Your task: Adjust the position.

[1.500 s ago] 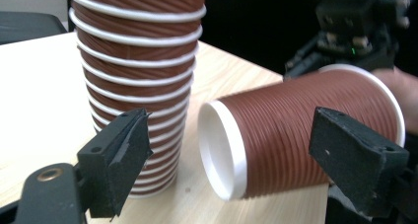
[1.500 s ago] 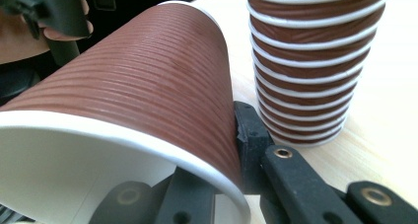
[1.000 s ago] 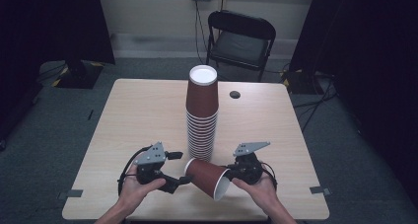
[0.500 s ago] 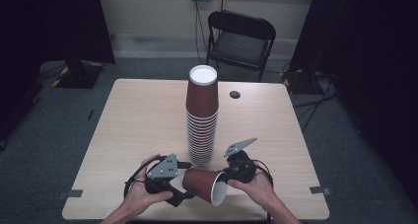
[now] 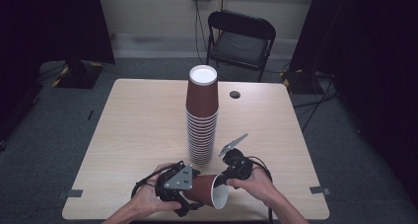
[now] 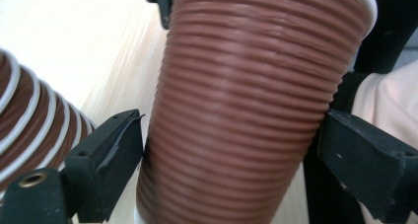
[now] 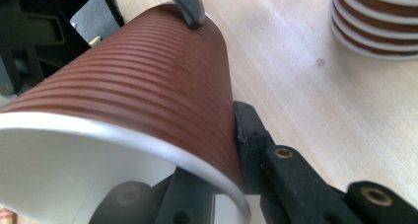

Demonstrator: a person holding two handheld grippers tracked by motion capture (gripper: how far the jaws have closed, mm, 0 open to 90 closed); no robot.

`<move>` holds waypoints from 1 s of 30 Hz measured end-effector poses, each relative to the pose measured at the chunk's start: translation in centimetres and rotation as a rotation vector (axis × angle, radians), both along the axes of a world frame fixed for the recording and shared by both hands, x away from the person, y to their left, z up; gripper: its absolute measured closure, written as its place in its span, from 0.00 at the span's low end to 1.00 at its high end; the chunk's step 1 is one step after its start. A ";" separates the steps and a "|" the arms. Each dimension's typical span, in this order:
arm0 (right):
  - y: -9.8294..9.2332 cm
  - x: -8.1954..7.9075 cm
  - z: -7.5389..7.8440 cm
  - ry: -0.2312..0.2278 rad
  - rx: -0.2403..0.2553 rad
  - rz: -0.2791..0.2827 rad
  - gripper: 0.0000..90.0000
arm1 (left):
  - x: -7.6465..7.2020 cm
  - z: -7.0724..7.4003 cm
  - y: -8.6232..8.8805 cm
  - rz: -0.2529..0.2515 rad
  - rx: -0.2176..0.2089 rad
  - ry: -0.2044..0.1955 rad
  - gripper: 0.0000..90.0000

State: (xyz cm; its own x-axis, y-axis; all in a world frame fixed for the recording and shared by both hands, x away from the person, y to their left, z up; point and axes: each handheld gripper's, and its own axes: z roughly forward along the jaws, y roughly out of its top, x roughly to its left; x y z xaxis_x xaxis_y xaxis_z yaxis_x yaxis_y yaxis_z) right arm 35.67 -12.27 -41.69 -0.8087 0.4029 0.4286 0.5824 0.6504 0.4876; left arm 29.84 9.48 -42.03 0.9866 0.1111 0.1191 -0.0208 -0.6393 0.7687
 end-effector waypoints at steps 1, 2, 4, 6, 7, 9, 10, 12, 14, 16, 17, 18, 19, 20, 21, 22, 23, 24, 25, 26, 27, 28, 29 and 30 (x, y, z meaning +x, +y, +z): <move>0.0 0.1 0.1 0.013 -0.004 -0.006 0.96 | 0.0 0.0 -0.2 -0.003 0.001 -0.006 0.10; 0.1 0.2 0.1 0.015 -0.008 -0.005 0.96 | 0.0 0.0 -0.5 -0.007 0.004 -0.006 0.10; 0.2 0.3 0.2 0.022 -0.021 -0.011 0.96 | 0.2 0.0 -1.1 -0.025 0.003 -0.016 0.08; 0.4 0.4 0.4 0.032 -0.029 -0.012 0.96 | 0.1 0.0 -1.5 -0.027 0.010 -0.033 0.07; 0.4 0.4 0.4 0.030 -0.029 -0.017 0.96 | 0.1 0.1 -1.7 -0.026 0.000 -0.038 0.07; 0.5 0.5 0.6 0.037 -0.032 -0.026 0.96 | 0.1 0.2 -2.0 -0.031 -0.012 -0.046 0.07; 0.5 0.5 0.6 0.037 -0.034 -0.028 0.96 | 0.0 0.3 -2.1 -0.037 -0.014 -0.056 0.06; 0.7 0.4 0.7 0.036 -0.043 -0.033 0.96 | -0.1 0.3 -2.3 -0.044 -0.015 -0.061 0.06; 0.8 0.4 0.6 0.047 -0.042 -0.034 0.96 | -0.2 0.2 -2.4 -0.044 -0.018 -0.073 0.06; 0.8 0.4 0.6 0.049 -0.042 -0.041 0.96 | -0.3 0.2 -2.4 -0.040 -0.033 -0.077 0.05; 0.9 0.4 0.6 0.057 -0.039 -0.046 0.96 | -0.3 0.2 -2.4 -0.037 -0.034 -0.076 0.05; 0.9 0.4 0.6 0.059 -0.038 -0.047 0.96 | -0.4 0.2 -2.5 -0.035 -0.032 -0.080 0.05; 0.9 0.4 0.6 0.059 -0.038 -0.047 0.96 | -0.4 0.2 -2.5 -0.032 -0.044 -0.087 0.04; 1.0 0.4 0.6 0.059 -0.038 -0.049 0.96 | -0.5 0.2 -2.6 -0.038 -0.044 -0.093 0.04; 1.1 0.4 0.6 0.058 -0.038 -0.046 0.96 | -0.5 0.2 -2.6 -0.041 -0.040 -0.099 0.05; 1.2 0.5 0.6 0.059 -0.042 -0.048 0.96 | -0.6 0.1 -2.7 -0.040 -0.045 -0.106 0.05; 1.3 0.5 0.5 0.058 -0.042 -0.048 0.96 | -0.6 0.1 -2.7 -0.043 -0.044 -0.110 0.05; 1.4 0.5 0.5 0.056 -0.040 -0.044 0.96 | -0.6 0.1 -2.7 -0.044 -0.043 -0.113 0.06; 1.5 0.5 0.5 0.061 -0.042 -0.049 0.96 | -0.7 0.1 -2.7 -0.039 -0.041 -0.118 0.06; 1.5 0.5 0.5 0.063 -0.044 -0.050 0.96 | -0.7 0.0 -2.8 -0.041 -0.037 -0.125 0.06; 1.5 0.5 0.5 0.064 -0.045 -0.049 0.96 | -0.7 0.0 -2.8 -0.039 -0.035 -0.128 0.06; 1.6 0.5 0.5 0.064 -0.046 -0.050 0.96 | -0.7 0.0 -2.8 -0.037 -0.037 -0.137 0.06; 1.6 0.5 0.4 0.066 -0.049 -0.056 0.96 | -0.8 -0.1 -2.8 -0.036 -0.040 -0.140 0.06; 1.6 0.5 0.5 0.068 -0.048 -0.058 0.96 | -0.8 -0.1 -2.8 -0.030 -0.050 -0.136 0.07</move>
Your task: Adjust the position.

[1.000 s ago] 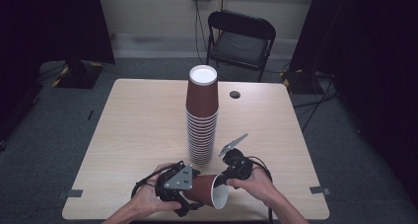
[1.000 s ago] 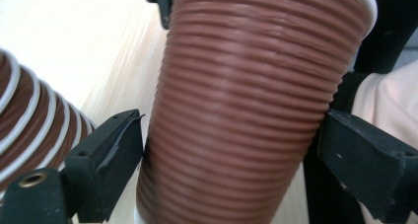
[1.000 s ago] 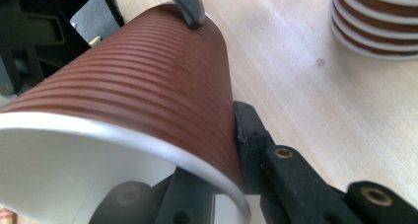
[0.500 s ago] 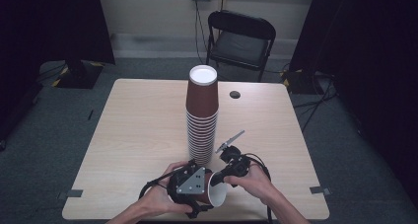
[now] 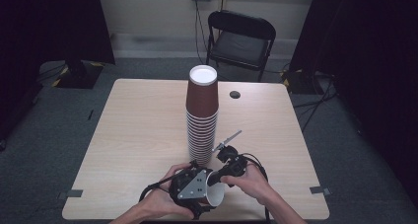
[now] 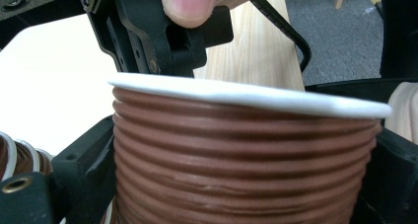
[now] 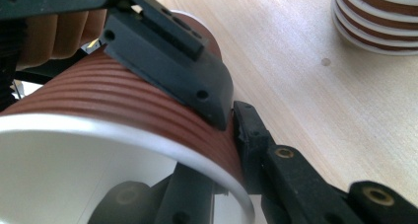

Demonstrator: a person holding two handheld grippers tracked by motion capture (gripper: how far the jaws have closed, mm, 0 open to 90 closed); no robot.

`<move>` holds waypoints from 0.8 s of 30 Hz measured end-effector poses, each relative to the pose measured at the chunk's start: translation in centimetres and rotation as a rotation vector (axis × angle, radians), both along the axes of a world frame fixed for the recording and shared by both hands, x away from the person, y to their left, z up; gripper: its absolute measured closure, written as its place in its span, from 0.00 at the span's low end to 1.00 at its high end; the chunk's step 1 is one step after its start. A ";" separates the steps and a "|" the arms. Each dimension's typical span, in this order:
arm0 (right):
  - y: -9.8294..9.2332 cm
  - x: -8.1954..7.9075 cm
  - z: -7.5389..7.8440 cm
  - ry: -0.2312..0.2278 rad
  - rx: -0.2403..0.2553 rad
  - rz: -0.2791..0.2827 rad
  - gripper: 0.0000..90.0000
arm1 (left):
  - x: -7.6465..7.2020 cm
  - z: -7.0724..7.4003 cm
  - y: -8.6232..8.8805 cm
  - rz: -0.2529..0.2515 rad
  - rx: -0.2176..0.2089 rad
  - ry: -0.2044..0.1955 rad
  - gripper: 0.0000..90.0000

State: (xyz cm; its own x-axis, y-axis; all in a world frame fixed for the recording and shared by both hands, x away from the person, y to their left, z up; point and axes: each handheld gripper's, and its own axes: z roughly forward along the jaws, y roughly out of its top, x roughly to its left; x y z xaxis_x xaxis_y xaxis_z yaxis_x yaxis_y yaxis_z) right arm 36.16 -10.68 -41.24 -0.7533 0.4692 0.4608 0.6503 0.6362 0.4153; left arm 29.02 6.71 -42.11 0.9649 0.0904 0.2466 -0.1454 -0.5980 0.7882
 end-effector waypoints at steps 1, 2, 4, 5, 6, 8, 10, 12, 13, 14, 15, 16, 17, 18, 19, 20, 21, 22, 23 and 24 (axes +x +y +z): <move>0.0 0.0 0.0 0.001 0.003 -0.003 0.95 | 0.1 0.1 0.0 -0.004 -0.003 -0.006 0.07; -0.1 0.0 0.0 0.005 0.007 -0.007 0.95 | 0.1 0.1 0.1 -0.002 -0.010 0.006 0.08; -0.2 0.0 0.2 -0.011 0.018 -0.004 0.91 | 0.2 0.1 0.2 0.005 -0.026 0.008 0.09; -0.2 0.0 0.3 -0.017 0.024 -0.005 0.87 | 0.3 0.1 0.3 0.008 -0.035 0.012 0.09; -0.2 -0.1 0.4 -0.024 0.018 -0.006 0.85 | 0.4 0.1 0.4 0.013 -0.036 0.011 0.09; -0.2 -0.2 0.4 -0.038 0.007 -0.019 0.80 | 0.6 0.0 0.7 0.026 -0.060 0.035 0.10; -0.4 -0.2 0.5 -0.037 0.016 -0.028 0.78 | 0.8 0.0 0.9 0.034 -0.077 0.050 0.10; -0.6 -0.3 0.6 -0.045 0.033 -0.044 0.77 | 0.9 0.0 1.2 0.039 -0.088 0.065 0.10; -0.7 -0.3 0.8 -0.051 0.045 -0.054 0.75 | 0.9 0.0 1.2 0.044 -0.091 0.067 0.10; -0.7 -0.3 0.8 -0.053 0.049 -0.058 0.75 | 0.9 0.0 1.4 0.050 -0.095 0.066 0.10; -0.8 -0.4 0.9 -0.059 0.060 -0.063 0.74 | 0.9 -0.1 1.4 0.052 -0.106 0.076 0.10; -0.8 -0.4 1.0 -0.064 0.063 -0.070 0.73 | 1.0 0.0 1.5 0.055 -0.115 0.082 0.10; -0.9 -0.4 1.0 -0.068 0.070 -0.073 0.73 | 1.1 0.0 1.6 0.059 -0.111 0.074 0.10; -0.9 -0.5 1.1 -0.073 0.079 -0.074 0.72 | 1.1 0.0 1.6 0.063 -0.120 0.085 0.10; -0.9 -0.5 1.1 -0.079 0.083 -0.079 0.71 | 1.1 0.0 1.7 0.065 -0.122 0.089 0.10; -0.9 -0.5 1.2 -0.087 0.086 -0.083 0.70 | 1.1 0.0 1.8 0.070 -0.129 0.092 0.10; -0.9 -0.6 1.2 -0.100 0.083 -0.087 0.67 | 1.1 0.0 1.9 0.076 -0.133 0.090 0.10; -0.9 -0.6 1.3 -0.107 0.082 -0.088 0.67 | 1.2 0.1 2.0 0.074 -0.129 0.089 0.10; -0.9 -0.7 1.3 -0.107 0.092 -0.087 0.66 | 1.1 0.1 2.0 0.076 -0.131 0.090 0.10; -1.0 -0.7 1.3 -0.112 0.102 -0.095 0.65 | 1.1 0.1 2.1 0.084 -0.134 0.090 0.10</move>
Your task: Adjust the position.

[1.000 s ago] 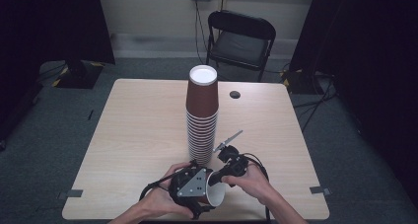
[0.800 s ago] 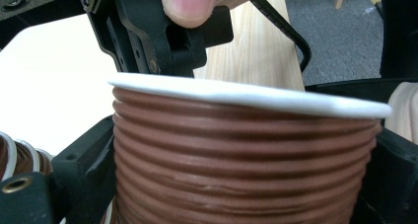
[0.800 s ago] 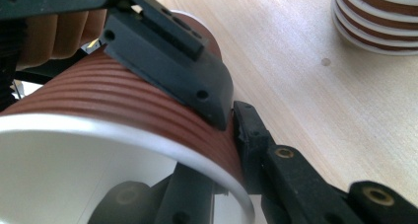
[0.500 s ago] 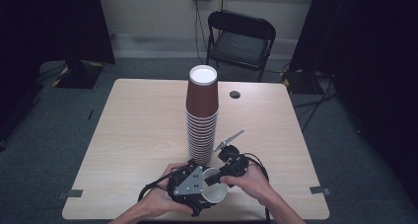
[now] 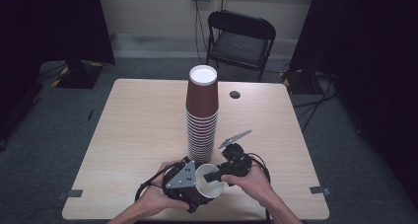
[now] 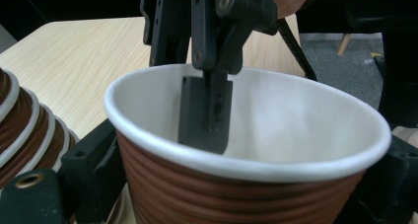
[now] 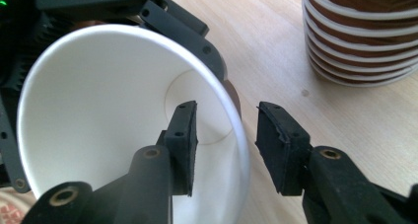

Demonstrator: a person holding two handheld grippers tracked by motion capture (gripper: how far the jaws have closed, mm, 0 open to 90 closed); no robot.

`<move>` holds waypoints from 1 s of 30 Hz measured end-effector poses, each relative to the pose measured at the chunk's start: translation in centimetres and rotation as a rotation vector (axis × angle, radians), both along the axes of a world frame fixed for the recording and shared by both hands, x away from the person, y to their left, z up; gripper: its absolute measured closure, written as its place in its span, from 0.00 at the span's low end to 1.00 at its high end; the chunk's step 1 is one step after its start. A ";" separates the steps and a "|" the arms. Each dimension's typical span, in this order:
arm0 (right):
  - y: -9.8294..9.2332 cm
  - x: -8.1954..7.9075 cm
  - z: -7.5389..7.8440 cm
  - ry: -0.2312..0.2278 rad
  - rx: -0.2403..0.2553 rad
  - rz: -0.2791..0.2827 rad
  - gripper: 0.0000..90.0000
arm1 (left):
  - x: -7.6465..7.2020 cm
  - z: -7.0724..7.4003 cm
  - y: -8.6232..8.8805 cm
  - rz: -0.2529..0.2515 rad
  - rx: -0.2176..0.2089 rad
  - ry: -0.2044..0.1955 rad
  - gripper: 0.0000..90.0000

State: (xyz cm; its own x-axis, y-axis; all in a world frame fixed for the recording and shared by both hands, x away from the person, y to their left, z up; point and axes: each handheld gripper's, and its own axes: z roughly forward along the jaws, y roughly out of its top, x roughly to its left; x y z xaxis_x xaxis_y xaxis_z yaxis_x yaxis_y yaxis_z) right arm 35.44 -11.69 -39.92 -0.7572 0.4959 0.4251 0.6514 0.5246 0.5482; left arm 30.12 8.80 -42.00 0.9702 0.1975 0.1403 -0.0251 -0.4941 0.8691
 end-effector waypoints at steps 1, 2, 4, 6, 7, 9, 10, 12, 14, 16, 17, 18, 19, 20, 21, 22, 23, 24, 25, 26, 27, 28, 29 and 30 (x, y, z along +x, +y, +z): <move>0.0 0.0 0.1 -0.009 0.002 -0.002 0.65 | 0.0 0.0 0.1 0.000 -0.001 0.009 0.10; -0.1 -0.1 0.1 -0.012 0.010 -0.004 0.65 | 0.0 0.0 0.1 0.004 -0.008 0.017 0.10; -0.1 -0.2 0.2 -0.021 0.022 -0.009 0.64 | 0.1 0.1 0.3 0.010 0.003 0.015 0.10; -0.2 -0.4 0.3 -0.037 0.031 -0.017 0.63 | 0.1 0.0 0.5 0.023 -0.007 0.025 0.10; -0.3 -0.4 0.4 -0.045 0.041 -0.016 0.62 | 0.1 -0.1 0.5 0.026 0.001 0.028 0.10; -0.4 -0.6 0.5 -0.085 0.053 -0.022 0.62 | 0.2 -0.2 0.6 0.034 -0.010 0.035 0.10; -0.5 -0.6 0.6 -0.087 0.057 -0.028 0.62 | 0.2 -0.3 0.6 0.036 -0.015 0.042 0.10; -0.8 -0.7 0.6 -0.106 0.073 -0.036 0.61 | 0.2 -0.4 0.6 0.049 -0.015 0.041 0.10; -1.0 -0.7 0.6 -0.120 0.085 -0.050 0.61 | 0.2 -0.5 0.8 0.054 -0.018 0.045 0.10; -1.3 -0.8 0.6 -0.136 0.108 -0.056 0.61 | 0.2 -0.6 0.9 0.068 -0.020 0.051 0.10; -1.4 -0.9 0.6 -0.142 0.113 -0.062 0.61 | 0.2 -0.6 1.0 0.074 -0.031 0.056 0.10; -1.6 -0.9 0.6 -0.154 0.120 -0.066 0.61 | 0.2 -0.7 1.2 0.087 -0.043 0.063 0.10; -1.8 -1.0 0.5 -0.160 0.133 -0.068 0.62 | 0.3 -0.7 1.3 0.091 -0.049 0.061 0.10; -1.9 -1.0 0.5 -0.160 0.141 -0.071 0.62 | 0.3 -0.8 1.4 0.100 -0.053 0.062 0.10; -2.0 -1.0 0.5 -0.167 0.151 -0.078 0.62 | 0.3 -0.9 1.5 0.106 -0.060 0.067 0.10; -2.1 -1.1 0.4 -0.174 0.158 -0.076 0.62 | 0.4 -0.9 1.6 0.124 -0.072 0.070 0.10; -2.2 -1.1 0.4 -0.177 0.161 -0.080 0.62 | 0.4 -1.0 1.7 0.130 -0.081 0.072 0.10; -2.2 -1.1 0.3 -0.181 0.163 -0.082 0.62 | 0.6 -1.0 1.8 0.132 -0.083 0.075 0.10; -2.3 -1.1 0.3 -0.185 0.168 -0.082 0.62 | 0.6 -1.0 1.9 0.137 -0.097 0.085 0.10; -2.4 -1.1 0.3 -0.189 0.170 -0.082 0.62 | 0.7 -0.9 2.1 0.139 -0.095 0.088 0.10; -2.4 -1.2 0.3 -0.196 0.173 -0.087 0.62 | 0.7 -0.9 2.2 0.144 -0.097 0.096 0.11; -2.5 -1.2 0.3 -0.197 0.178 -0.090 0.63 | 0.8 -0.9 2.3 0.145 -0.093 0.094 0.11; -2.6 -1.2 0.3 -0.195 0.184 -0.089 0.64 | 0.8 -0.8 2.5 0.146 -0.085 0.095 0.11; -2.6 -1.2 0.4 -0.195 0.190 -0.093 0.64 | 0.8 -0.8 2.6 0.153 -0.091 0.097 0.11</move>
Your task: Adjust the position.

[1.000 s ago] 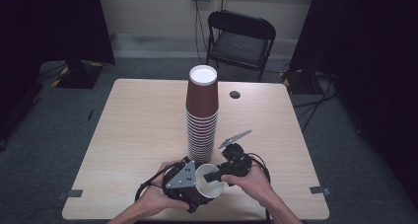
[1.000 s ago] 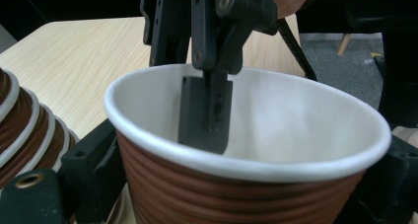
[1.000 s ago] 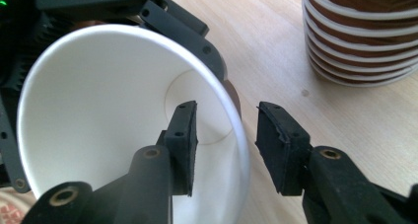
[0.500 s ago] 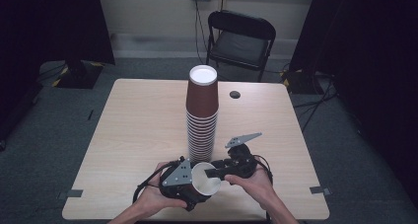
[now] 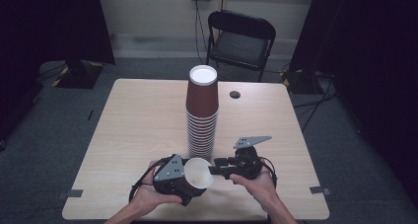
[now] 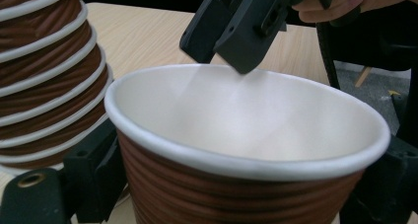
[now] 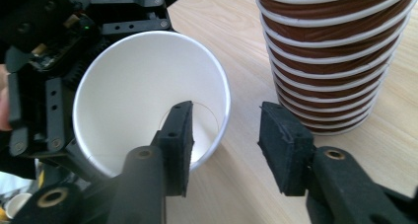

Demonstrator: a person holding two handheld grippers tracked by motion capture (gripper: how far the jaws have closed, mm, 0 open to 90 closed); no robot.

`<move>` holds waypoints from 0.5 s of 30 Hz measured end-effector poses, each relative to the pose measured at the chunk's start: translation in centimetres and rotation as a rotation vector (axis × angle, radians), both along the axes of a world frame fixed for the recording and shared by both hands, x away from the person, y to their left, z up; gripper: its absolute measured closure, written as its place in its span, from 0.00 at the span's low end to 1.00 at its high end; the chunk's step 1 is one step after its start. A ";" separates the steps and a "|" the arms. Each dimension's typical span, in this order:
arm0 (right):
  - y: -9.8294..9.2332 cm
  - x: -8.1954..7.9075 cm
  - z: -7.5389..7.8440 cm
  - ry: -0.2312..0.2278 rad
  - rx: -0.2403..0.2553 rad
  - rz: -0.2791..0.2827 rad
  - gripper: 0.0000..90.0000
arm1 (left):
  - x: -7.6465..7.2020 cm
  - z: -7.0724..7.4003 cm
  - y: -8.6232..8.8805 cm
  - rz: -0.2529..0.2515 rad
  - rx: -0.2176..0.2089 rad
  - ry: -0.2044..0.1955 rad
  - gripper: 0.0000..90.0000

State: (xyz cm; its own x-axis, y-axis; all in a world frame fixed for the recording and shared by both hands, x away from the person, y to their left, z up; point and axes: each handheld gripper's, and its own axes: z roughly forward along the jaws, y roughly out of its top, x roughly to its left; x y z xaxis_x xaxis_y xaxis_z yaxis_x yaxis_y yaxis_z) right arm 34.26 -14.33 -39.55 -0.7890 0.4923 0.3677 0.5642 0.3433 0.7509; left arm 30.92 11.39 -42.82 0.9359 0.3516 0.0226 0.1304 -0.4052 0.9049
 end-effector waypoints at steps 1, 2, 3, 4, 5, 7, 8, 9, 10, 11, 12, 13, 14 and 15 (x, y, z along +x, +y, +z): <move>-0.1 0.0 0.0 -0.001 0.004 -0.004 0.64 | 0.1 0.0 0.2 0.002 0.002 0.001 0.11; -0.2 0.0 0.1 -0.006 0.009 -0.009 0.64 | 0.1 0.1 0.3 0.007 0.001 0.004 0.11; -0.3 -0.1 0.1 -0.011 0.014 -0.014 0.64 | 0.1 0.0 0.4 0.016 -0.003 0.004 0.11; -0.4 -0.1 0.1 -0.013 0.014 -0.018 0.64 | 0.1 0.0 0.6 0.023 -0.002 0.006 0.11; -0.5 -0.2 0.1 -0.020 0.017 -0.023 0.64 | 0.1 -0.1 0.7 0.027 -0.003 0.008 0.11; -0.9 -0.2 0.1 -0.025 0.024 -0.034 0.64 | 0.1 0.0 1.0 0.040 -0.004 0.013 0.11; -1.0 -0.2 0.0 -0.030 0.022 -0.040 0.64 | 0.2 0.1 1.3 0.051 -0.008 0.013 0.11; -1.2 -0.3 0.0 -0.031 0.022 -0.048 0.65 | 0.3 0.1 1.4 0.061 -0.019 0.016 0.11; -1.4 -0.3 -0.1 -0.031 0.022 -0.055 0.65 | 0.5 0.3 1.8 0.072 -0.021 0.015 0.11; -1.7 -0.3 -0.2 -0.032 0.022 -0.063 0.65 | 0.6 0.4 2.0 0.086 -0.033 0.022 0.11; -1.9 -0.3 -0.2 -0.035 0.022 -0.072 0.65 | 0.7 0.6 2.3 0.097 -0.038 0.021 0.11; -2.2 -0.4 -0.3 -0.037 0.029 -0.076 0.65 | 0.8 0.7 2.5 0.109 -0.045 0.023 0.11; -2.4 -0.4 -0.4 -0.037 0.029 -0.082 0.65 | 1.0 0.9 2.9 0.121 -0.056 0.021 0.11; -2.6 -0.4 -0.5 -0.039 0.028 -0.092 0.65 | 1.2 1.0 3.3 0.130 -0.069 0.024 0.11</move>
